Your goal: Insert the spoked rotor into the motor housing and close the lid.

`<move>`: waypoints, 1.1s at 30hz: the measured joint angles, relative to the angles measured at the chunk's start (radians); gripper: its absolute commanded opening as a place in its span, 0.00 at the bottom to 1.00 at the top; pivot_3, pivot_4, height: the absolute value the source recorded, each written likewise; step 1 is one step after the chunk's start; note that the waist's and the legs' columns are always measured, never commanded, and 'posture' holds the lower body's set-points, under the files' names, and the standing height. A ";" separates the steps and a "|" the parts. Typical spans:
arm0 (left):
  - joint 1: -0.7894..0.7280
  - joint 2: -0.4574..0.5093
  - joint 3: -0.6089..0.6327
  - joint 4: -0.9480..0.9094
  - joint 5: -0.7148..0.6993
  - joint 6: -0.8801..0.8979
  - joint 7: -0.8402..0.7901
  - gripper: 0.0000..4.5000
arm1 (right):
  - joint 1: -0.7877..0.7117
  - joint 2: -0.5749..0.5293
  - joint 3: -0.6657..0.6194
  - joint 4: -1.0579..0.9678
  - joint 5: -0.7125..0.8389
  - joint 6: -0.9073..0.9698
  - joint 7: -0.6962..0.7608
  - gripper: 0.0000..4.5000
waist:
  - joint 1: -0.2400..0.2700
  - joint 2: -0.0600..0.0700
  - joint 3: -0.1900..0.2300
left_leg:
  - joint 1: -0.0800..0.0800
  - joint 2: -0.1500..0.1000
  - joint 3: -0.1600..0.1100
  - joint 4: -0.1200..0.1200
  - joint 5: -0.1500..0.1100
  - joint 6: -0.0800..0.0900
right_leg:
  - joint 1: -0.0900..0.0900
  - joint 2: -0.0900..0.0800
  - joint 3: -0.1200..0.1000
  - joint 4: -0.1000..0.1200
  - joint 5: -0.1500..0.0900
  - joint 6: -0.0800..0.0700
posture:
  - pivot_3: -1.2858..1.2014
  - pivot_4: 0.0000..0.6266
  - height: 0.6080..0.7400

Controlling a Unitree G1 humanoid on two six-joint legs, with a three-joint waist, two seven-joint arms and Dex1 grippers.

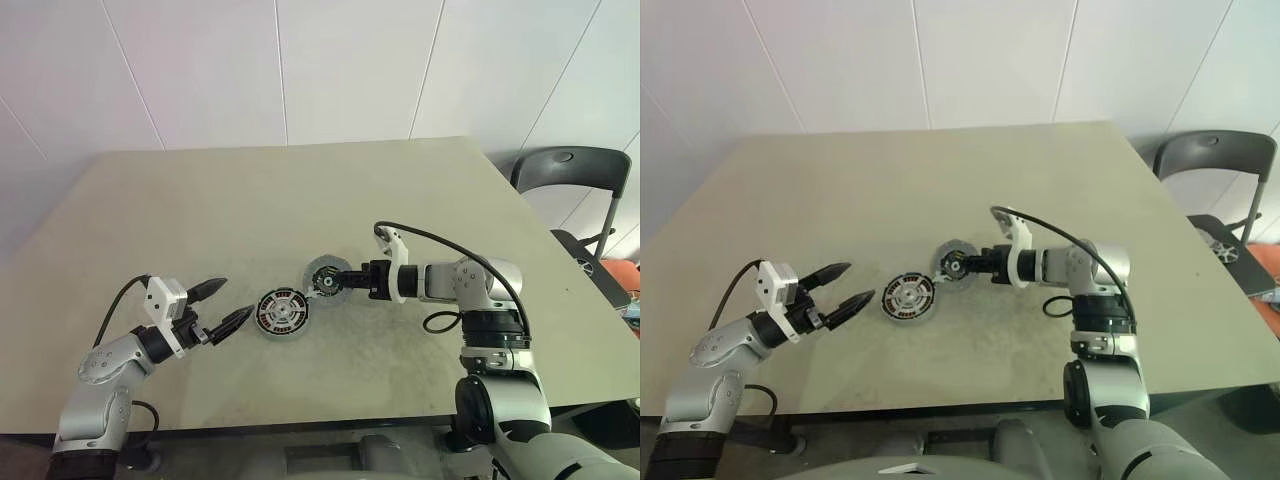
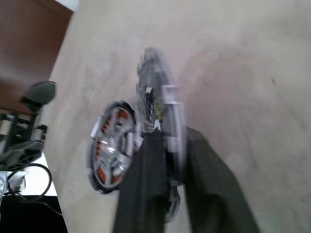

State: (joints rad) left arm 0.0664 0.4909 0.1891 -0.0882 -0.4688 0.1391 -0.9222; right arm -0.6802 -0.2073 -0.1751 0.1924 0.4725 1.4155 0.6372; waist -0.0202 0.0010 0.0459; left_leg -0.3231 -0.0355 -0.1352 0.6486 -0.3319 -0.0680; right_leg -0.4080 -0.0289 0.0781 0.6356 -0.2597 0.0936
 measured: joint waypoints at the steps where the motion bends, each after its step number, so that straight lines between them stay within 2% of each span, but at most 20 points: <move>1: 0.000 0.000 0.000 0.000 0.000 -0.001 0.000 1.00 | 0.000 -0.017 0.028 -0.023 0.010 -0.006 0.012 0.01 | 0.000 0.000 0.000 | 0.000 0.000 0.000 0.000 0.000 0.000 | 0.000 0.000 0.000 0.000 0.000 0.000 | 0.52 0.00 1.00; 9: 0.000 0.000 0.000 0.008 0.000 -0.003 0.001 1.00 | 0.006 -0.164 0.307 -0.244 -0.021 -0.206 0.092 0.01 | 0.001 0.000 0.000 | -0.001 0.000 0.000 0.000 0.000 0.000 | 0.000 0.000 0.000 -0.001 0.000 0.000 | 0.52 0.00 1.00; 13: -0.001 0.000 0.000 0.011 0.002 -0.012 0.001 1.00 | 0.007 -0.212 0.465 -0.310 -0.124 -0.347 0.076 0.01 | 0.001 0.000 0.000 | 0.000 0.000 0.000 0.000 0.000 0.000 | 0.000 0.000 0.000 -0.001 0.000 0.000 | 0.52 0.00 1.00; 17: -0.003 0.000 -0.001 0.013 0.002 -0.014 0.001 1.00 | 0.007 -0.228 0.566 -0.343 -0.226 -0.483 0.062 0.01 | -0.002 -0.001 -0.001 | 0.001 0.001 0.000 0.000 0.000 0.000 | 0.001 0.000 0.000 0.000 0.000 0.000 | 0.52 0.00 1.00; 26: -0.003 0.000 -0.001 0.020 0.003 -0.015 0.005 1.00 | 0.005 -0.263 0.733 -0.392 -0.433 -0.717 0.077 0.01 | 0.000 -0.001 -0.001 | 0.001 0.001 0.000 0.001 0.000 0.000 | 0.002 0.001 0.000 -0.001 0.000 0.000 | 0.52 0.00 1.00; 33: -0.003 0.000 -0.002 0.020 0.003 -0.017 0.010 1.00 | 0.015 -0.293 0.725 -0.430 -0.445 -0.738 0.168 0.01 | 0.002 -0.002 -0.001 | 0.001 0.001 -0.001 0.000 0.000 0.000 | 0.001 0.000 -0.001 -0.002 0.000 0.000 | 0.52 0.00 1.00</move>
State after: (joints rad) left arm 0.0629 0.4910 0.1875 -0.0677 -0.4659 0.1217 -0.9121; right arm -0.6654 -0.5008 0.5498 -0.2377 0.0277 0.6776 0.8053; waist -0.0182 -0.0006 0.0449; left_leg -0.3224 -0.0349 -0.1363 0.6482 -0.3321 -0.0678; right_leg -0.4072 -0.0287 0.0775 0.6339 -0.2599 0.0938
